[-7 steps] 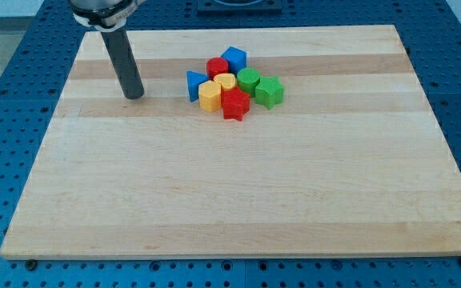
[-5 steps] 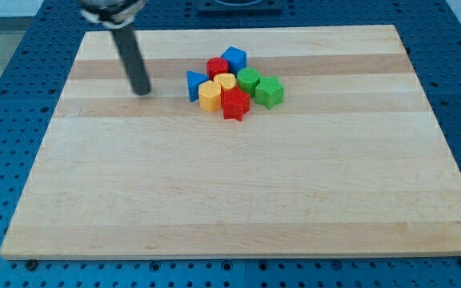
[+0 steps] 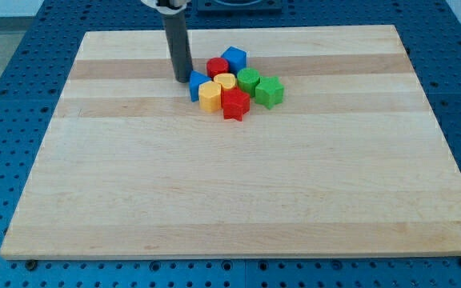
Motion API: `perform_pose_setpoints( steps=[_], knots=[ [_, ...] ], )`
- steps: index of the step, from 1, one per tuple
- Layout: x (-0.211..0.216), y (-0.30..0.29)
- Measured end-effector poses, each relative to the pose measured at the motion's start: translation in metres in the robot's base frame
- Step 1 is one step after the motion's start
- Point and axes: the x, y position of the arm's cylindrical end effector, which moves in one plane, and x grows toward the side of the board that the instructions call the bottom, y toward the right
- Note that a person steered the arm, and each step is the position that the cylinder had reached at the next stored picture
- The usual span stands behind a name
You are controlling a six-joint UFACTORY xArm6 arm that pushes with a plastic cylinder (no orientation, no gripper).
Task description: Separate red star from group of blocks
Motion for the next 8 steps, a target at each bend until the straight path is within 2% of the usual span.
perform_pose_setpoints(
  steps=[1, 2, 3, 5, 7, 8],
  knots=[
    [0.049, 0.065],
    [0.051, 0.071],
    [0.073, 0.123],
    [0.096, 0.164],
    [0.078, 0.151],
    [0.081, 0.193]
  ],
)
